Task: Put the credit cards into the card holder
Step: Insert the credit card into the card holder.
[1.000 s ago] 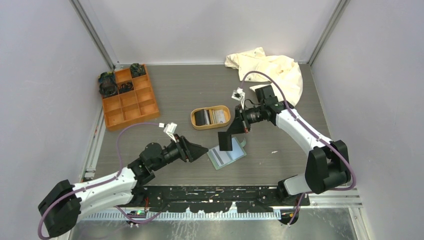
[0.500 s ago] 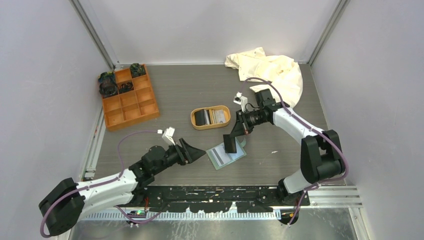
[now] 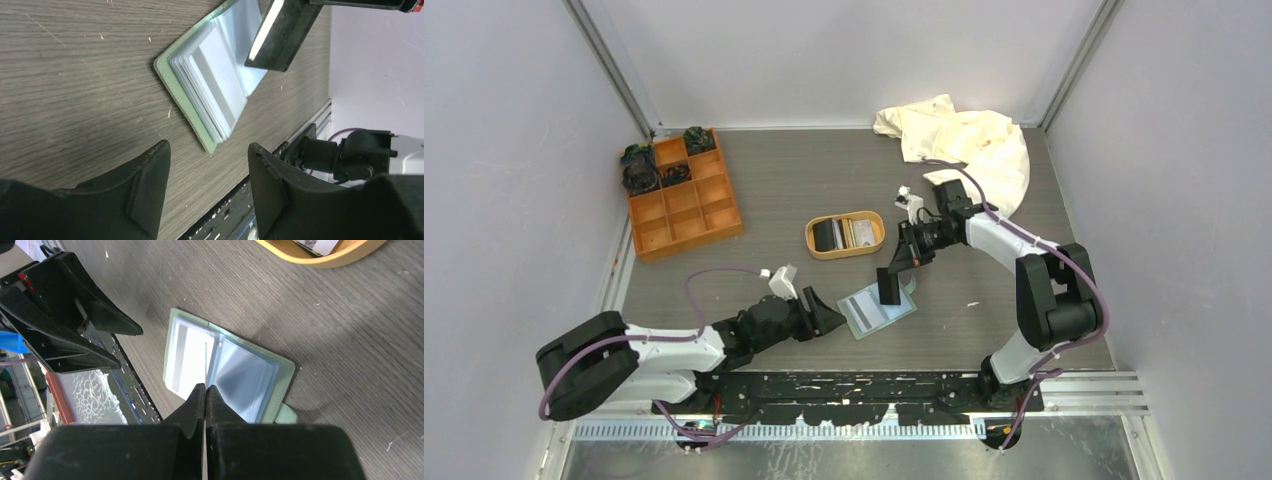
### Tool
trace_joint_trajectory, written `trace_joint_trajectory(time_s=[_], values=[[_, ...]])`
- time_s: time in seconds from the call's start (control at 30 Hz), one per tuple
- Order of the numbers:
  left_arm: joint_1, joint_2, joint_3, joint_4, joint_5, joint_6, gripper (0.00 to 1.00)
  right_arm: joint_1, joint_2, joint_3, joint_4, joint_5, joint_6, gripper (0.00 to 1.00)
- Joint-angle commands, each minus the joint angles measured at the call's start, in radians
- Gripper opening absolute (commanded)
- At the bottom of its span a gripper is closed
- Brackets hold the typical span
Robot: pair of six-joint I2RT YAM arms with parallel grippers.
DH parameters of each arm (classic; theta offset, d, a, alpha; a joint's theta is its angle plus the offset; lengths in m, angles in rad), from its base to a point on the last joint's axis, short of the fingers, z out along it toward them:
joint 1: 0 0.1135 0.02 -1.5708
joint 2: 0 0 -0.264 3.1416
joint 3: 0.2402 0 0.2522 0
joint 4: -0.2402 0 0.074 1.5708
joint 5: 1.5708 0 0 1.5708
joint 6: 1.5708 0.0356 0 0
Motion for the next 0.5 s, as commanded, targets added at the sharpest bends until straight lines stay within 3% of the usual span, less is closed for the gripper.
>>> trace_joint_trajectory(time_s=[0.0, 0.17, 0.47], values=[[-0.017, 0.089, 0.084, 0.038, -0.083, -0.042, 0.58, -0.004, 0.035, 0.015, 0.039, -0.01, 0.038, 0.01], [-0.021, 0.192, 0.147, -0.028, -0.092, -0.068, 0.58, -0.005, 0.083, 0.029, 0.017, -0.064, 0.046, 0.01], [-0.021, 0.293, 0.282, -0.293, -0.12, -0.065, 0.58, -0.005, 0.118, 0.034, 0.014, -0.125, 0.076, 0.01]])
